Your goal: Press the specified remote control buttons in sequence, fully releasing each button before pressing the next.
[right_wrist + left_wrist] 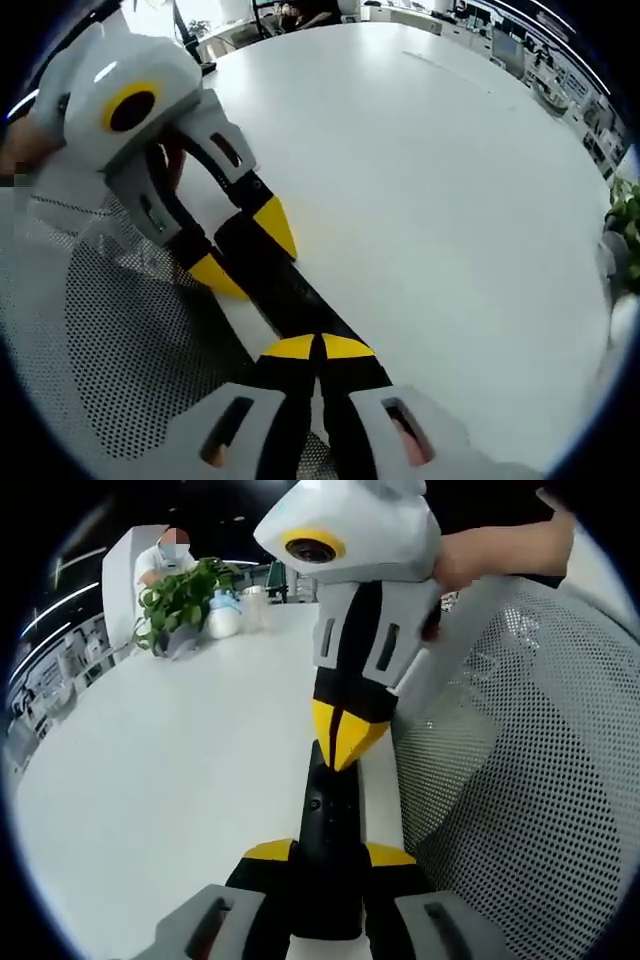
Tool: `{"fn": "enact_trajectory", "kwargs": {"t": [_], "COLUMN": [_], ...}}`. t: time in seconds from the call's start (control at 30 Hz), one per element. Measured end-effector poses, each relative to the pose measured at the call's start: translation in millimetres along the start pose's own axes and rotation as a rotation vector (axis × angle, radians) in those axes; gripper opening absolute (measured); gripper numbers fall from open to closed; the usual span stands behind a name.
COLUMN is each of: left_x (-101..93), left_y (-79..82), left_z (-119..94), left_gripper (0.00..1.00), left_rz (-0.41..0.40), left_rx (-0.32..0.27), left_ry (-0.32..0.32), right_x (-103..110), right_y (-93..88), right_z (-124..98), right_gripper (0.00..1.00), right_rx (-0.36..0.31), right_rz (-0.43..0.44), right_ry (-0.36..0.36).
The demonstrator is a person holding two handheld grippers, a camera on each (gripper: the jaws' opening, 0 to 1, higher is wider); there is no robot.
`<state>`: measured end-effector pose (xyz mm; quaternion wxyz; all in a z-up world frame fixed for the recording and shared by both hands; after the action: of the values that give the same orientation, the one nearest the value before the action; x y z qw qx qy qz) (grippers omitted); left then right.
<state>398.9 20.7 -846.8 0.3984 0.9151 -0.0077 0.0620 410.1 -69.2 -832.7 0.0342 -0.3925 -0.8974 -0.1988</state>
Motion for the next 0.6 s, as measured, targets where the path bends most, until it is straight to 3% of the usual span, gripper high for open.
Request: {"fn": "enact_trajectory", "kwargs": {"t": [0.1, 0.23, 0.37, 0.53, 0.6], "left_x": [-0.4, -0.8, -1.7, -2.4, -2.0], "left_y": [0.8, 2.7, 5.1, 4.7, 4.8], "left_z": [-0.2, 0.4, 2.1, 1.3, 1.5], "left_gripper": [0.25, 0.25, 0.25, 0.25, 0.26], "left_rz": [-0.044, -0.057, -0.057, -0.075, -0.079], "left_rx": [-0.010, 0.003, 0.057, 0.065, 0.072], "left_ry": [0.014, 0.022, 0.032, 0.054, 0.053], "right_x": [0.6, -0.9, -1.5, 2.1, 3.9], "right_y": [-0.6, -2.3, -2.1, -2.7, -3.2], "right_z": [0.1, -0.8, -0.9, -1.1, -0.9], "right_gripper": [0.00, 0.00, 0.00, 0.00, 0.00], "right_rx": [-0.002, -0.017, -0.020, -0.025, -0.023], "right_rz": [-0.087, -0.073, -0.077, -0.182, -0.182], "right_ry": [0.037, 0.061, 0.091, 0.070, 0.065]}}
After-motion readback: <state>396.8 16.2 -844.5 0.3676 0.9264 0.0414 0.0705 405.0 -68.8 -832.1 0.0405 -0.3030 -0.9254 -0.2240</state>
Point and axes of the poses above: the point that each gripper's makers call its tool centre point, and the gripper's own axes: z roughly forward along the fingers, x roughly to its left, y roughly out of its top, the point moved 4 cm from there along -z, roughly backward along the fingers, and after that the axes turned 13 degrees about z, right-handed, at the moved point
